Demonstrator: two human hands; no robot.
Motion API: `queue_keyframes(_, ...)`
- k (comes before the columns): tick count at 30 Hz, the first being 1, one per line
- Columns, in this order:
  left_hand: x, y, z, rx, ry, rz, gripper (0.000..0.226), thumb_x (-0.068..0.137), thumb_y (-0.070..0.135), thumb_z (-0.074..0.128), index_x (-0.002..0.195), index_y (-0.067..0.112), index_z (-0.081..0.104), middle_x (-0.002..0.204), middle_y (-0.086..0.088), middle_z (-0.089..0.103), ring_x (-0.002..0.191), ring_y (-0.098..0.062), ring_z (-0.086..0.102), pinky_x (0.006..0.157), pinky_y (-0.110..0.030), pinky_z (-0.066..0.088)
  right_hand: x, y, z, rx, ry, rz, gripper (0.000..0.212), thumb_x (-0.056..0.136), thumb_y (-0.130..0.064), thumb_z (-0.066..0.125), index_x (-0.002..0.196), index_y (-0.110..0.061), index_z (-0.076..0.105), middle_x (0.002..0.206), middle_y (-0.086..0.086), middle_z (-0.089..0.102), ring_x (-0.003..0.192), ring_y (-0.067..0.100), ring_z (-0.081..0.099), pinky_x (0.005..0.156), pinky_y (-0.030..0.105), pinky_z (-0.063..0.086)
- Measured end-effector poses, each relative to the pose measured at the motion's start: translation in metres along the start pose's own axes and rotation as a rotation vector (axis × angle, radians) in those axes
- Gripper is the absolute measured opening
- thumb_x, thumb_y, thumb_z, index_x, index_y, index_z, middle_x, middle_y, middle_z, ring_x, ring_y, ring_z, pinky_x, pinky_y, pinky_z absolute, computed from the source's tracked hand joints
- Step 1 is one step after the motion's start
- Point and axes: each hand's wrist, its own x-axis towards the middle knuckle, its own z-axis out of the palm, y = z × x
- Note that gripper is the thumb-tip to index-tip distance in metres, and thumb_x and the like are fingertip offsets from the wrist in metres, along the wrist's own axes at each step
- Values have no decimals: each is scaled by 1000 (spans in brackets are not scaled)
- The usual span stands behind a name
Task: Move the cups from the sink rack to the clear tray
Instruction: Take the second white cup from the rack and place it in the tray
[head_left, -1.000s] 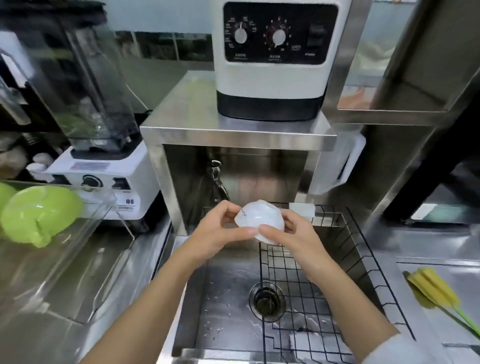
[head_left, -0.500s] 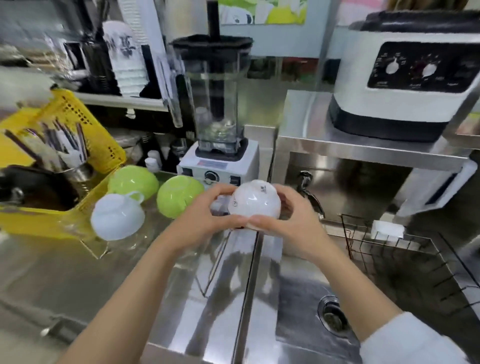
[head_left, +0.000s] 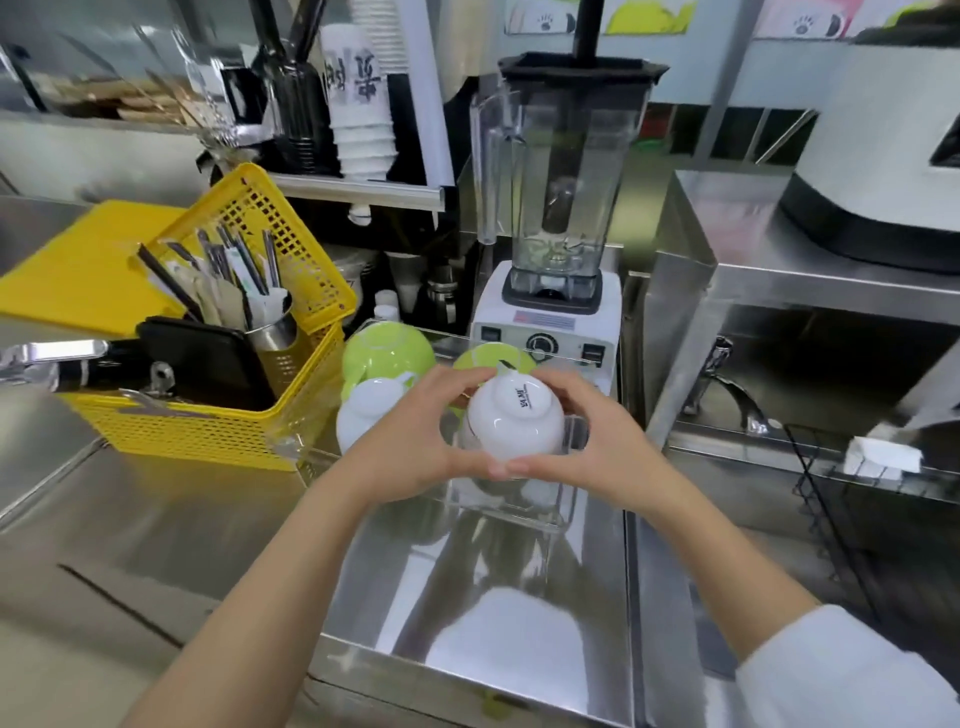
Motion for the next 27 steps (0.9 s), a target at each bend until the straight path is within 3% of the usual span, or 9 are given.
queue_keyframes(4,-11,-8,2,103,35,-37,85,54,37,86,127,33,40,119,12,44,114,-11,36,92,-25,30,6,2,9,-30,-81,37,76,52,-26,89,112,-44,46,117,-20,55,107,-4,55,87,7,43)
queue_keyframes(7,-16,-15,10,114,44,-79,80,52,50,81,119,32,41,115,10,51,113,-14,44,93,-33,42,14,4,11,-59,-173,49,79,51,-22,90,116,-37,48,119,-14,57,111,3,56,94,14,44)
queue_keyframes(9,-18,-15,14,107,69,-109,78,49,53,78,115,32,43,112,8,54,111,-17,47,93,-39,46,19,6,9,-48,-221,62,76,50,-19,89,111,-41,50,119,-13,59,111,5,57,96,19,45)
queue_keyframes(12,-17,-9,18,142,84,-126,75,52,48,78,115,29,42,110,7,55,109,-20,47,90,-43,47,25,6,5,-77,-265,79,72,52,-13,88,104,-45,51,113,-20,58,107,0,56,92,13,43)
queue_keyframes(16,-16,-4,21,225,94,-129,77,58,45,77,122,25,40,116,4,54,109,-24,44,90,-41,44,30,9,3,-132,-298,87,71,49,-25,86,104,-50,50,116,-19,55,110,-1,52,93,13,41)
queue_keyframes(19,-17,-1,25,288,111,-112,74,62,46,76,122,22,40,116,2,56,108,-24,44,85,-32,37,33,14,4,-322,-312,82,76,48,-41,84,112,-55,45,127,-14,49,123,13,39,109,31,29)
queue_keyframes(21,-19,0,27,280,110,-125,72,63,46,76,120,21,41,115,1,56,110,-21,43,81,-27,32,32,15,3,-430,-306,70,81,53,-40,84,120,-53,43,137,-14,38,129,16,24,111,31,16)
queue_keyframes(24,-19,0,30,248,121,-173,70,59,51,77,112,20,43,110,1,58,109,-22,47,82,-33,41,31,13,0,-439,-315,107,85,56,-35,85,128,-49,41,152,-15,18,136,18,6,107,31,6)
queue_keyframes(27,-17,3,33,271,116,-206,66,59,55,75,103,19,42,103,2,60,97,-24,55,77,-40,46,33,13,-3,-475,-351,110,87,56,-36,84,129,-49,39,155,-16,12,141,22,-1,111,34,3)
